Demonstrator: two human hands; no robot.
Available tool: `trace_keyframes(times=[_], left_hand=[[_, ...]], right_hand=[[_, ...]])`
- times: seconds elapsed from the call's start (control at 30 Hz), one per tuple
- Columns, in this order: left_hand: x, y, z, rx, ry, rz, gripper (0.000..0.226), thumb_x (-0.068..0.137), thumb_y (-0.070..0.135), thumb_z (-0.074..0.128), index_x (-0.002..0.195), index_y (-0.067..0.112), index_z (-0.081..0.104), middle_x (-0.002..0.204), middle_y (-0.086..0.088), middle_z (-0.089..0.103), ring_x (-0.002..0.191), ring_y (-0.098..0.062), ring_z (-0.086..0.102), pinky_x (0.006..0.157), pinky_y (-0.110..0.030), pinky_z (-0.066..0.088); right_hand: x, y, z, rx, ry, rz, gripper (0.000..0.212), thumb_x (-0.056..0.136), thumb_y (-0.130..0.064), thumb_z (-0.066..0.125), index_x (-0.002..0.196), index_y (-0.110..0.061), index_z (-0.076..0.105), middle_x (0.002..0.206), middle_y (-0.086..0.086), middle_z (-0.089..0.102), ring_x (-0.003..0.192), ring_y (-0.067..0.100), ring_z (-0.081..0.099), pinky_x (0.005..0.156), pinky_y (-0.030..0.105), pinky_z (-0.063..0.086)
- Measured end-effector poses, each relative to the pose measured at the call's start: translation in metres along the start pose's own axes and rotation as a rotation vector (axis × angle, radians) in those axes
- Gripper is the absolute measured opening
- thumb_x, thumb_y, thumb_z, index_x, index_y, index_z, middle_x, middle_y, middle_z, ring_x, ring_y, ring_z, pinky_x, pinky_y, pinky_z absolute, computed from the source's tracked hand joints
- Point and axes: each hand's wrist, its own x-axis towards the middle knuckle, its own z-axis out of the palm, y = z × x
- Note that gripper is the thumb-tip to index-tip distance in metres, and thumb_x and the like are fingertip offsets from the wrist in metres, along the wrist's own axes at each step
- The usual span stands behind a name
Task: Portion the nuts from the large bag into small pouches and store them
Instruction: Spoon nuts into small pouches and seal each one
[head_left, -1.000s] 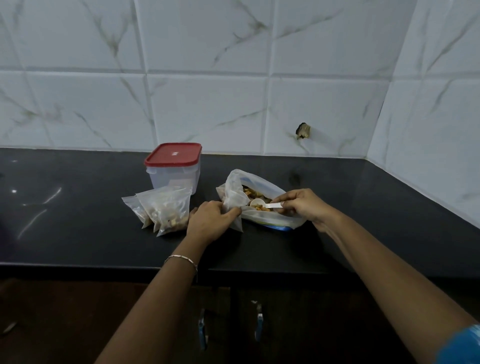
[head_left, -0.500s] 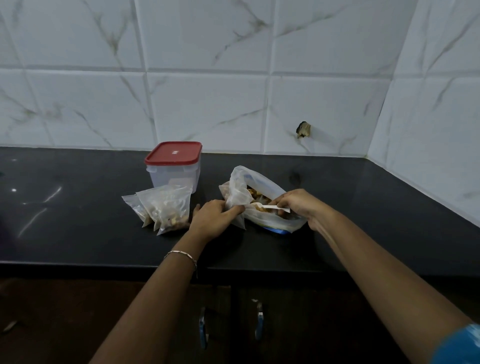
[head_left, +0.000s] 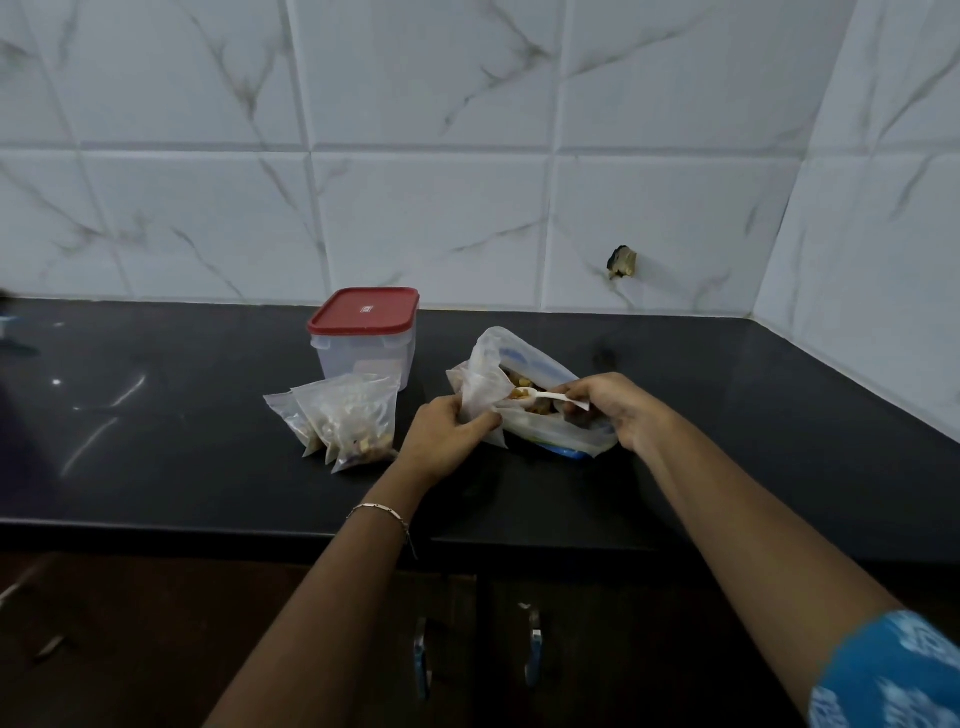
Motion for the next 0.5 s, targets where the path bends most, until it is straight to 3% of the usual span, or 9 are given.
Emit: trace_keyframes(times=[0.13, 0.27, 0.37, 0.5], left_hand=[[-0.003, 0.002, 0.0, -0.009, 0.032, 0.054, 0.037, 0.084, 0.029, 0.071, 0.119, 0.017, 0.064, 0.114, 0.002, 0.065, 0.103, -0.014, 0.063, 0.092, -0.034, 0.052], [-0.006, 0.0, -0.001, 0.025, 0.042, 0.081, 0.058, 0.073, 0.047, 0.072, 0.123, 0.02, 0.061, 0.132, 0.001, 0.052, 0.115, -0.018, 0.055, 0.1, -0.043, 0.048], [-0.008, -0.001, -0.002, 0.024, 0.065, 0.078, 0.057, 0.074, 0.045, 0.074, 0.123, 0.019, 0.061, 0.133, 0.0, 0.05, 0.117, -0.019, 0.054, 0.101, -0.045, 0.047], [-0.007, -0.001, -0.001, 0.025, 0.083, 0.077, 0.05, 0.081, 0.033, 0.075, 0.125, 0.016, 0.06, 0.128, -0.001, 0.051, 0.115, -0.022, 0.055, 0.101, -0.043, 0.047]], right_hand=[[-0.002, -0.002, -0.006, 0.026, -0.038, 0.03, 0.033, 0.09, -0.002, 0.048, 0.081, -0.007, 0.08, 0.065, 0.006, 0.068, 0.063, 0.011, 0.058, 0.07, 0.02, 0.048], [-0.012, -0.008, -0.011, -0.081, 0.005, -0.03, 0.032, 0.087, -0.011, 0.054, 0.073, -0.02, 0.081, 0.063, -0.004, 0.066, 0.092, 0.013, 0.058, 0.1, 0.033, 0.043], [-0.023, -0.016, -0.012, -0.052, -0.041, -0.082, 0.033, 0.087, -0.008, 0.052, 0.072, -0.017, 0.08, 0.058, -0.004, 0.063, 0.089, 0.011, 0.055, 0.105, 0.034, 0.039], [-0.033, -0.029, -0.008, -0.026, -0.127, -0.149, 0.03, 0.087, -0.007, 0.053, 0.079, -0.013, 0.081, 0.06, -0.002, 0.062, 0.087, 0.014, 0.055, 0.101, 0.034, 0.043]])
